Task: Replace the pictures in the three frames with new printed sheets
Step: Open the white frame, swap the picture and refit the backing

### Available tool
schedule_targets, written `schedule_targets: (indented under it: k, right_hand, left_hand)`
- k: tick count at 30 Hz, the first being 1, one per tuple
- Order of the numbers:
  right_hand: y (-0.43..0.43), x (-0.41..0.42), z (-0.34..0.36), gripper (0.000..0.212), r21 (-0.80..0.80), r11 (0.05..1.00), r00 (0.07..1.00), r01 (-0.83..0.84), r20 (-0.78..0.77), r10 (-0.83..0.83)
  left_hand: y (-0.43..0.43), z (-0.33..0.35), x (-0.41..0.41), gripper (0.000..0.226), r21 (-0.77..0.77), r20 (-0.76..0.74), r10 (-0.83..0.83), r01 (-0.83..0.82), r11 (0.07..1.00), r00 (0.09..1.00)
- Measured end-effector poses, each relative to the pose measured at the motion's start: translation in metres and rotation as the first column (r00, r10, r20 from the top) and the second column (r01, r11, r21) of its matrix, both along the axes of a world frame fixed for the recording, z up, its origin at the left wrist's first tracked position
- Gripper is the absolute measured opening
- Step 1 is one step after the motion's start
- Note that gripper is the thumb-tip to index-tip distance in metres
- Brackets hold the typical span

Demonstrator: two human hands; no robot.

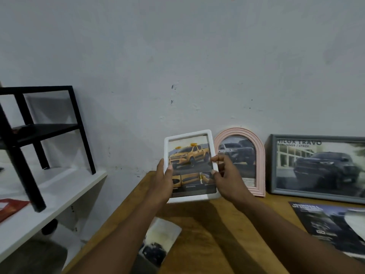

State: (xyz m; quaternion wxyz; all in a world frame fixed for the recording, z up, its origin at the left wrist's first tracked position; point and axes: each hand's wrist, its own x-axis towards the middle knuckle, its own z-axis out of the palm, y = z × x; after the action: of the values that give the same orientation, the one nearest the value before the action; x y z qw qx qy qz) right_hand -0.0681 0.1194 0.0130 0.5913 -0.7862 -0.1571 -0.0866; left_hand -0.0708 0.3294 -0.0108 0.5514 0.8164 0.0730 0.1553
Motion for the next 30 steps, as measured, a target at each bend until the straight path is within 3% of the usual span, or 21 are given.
schedule_targets:
  k: [7,12,14,18,23,25,28,30]
  right_hand:
    - [-0.083,-0.08,0.013,0.031,-0.047,0.999,0.999,0.024,-0.024,-0.025]
    - [-0.125,-0.118,0.021,0.029,-0.144,0.985,0.994,0.1,-0.037,-0.106]
    - [-0.137,-0.125,0.038,0.027,-0.235,0.96,0.988,0.149,0.006,-0.152]
    - [-0.144,-0.133,0.077,0.032,-0.542,0.795,0.961,0.271,0.106,-0.256]
    - [-0.118,-0.142,0.079,0.041,-0.74,0.598,0.941,0.309,0.146,-0.305]
    - [-0.105,-0.144,0.068,0.039,-0.734,0.615,0.946,0.287,0.114,-0.305]
    - [-0.09,-0.143,0.049,0.033,-0.63,0.743,0.963,0.226,0.03,-0.267]
    - [-0.084,-0.141,0.04,0.03,-0.572,0.798,0.975,0.188,0.009,-0.223]
  left_hand:
    - [-0.068,-0.015,-0.079,0.039,-0.057,-0.017,-0.164,0.163,0.985,0.986]
    - [-0.107,-0.021,-0.116,0.039,-0.139,-0.173,-0.281,0.259,0.956,0.944]
    - [-0.12,-0.015,-0.121,0.046,-0.083,-0.215,-0.299,0.287,0.954,0.93]
    - [-0.144,0.01,-0.105,0.057,0.069,-0.132,-0.304,0.315,0.947,0.943]
    - [-0.173,0.057,-0.088,0.045,-0.073,-0.027,-0.387,0.385,0.92,0.922]
    - [-0.177,0.066,-0.082,0.037,-0.111,-0.021,-0.402,0.397,0.911,0.915]
    - [-0.175,0.066,-0.08,0.028,-0.125,-0.055,-0.415,0.406,0.905,0.908]
    - [-0.169,0.061,-0.08,0.034,-0.081,-0.053,-0.39,0.386,0.919,0.919]
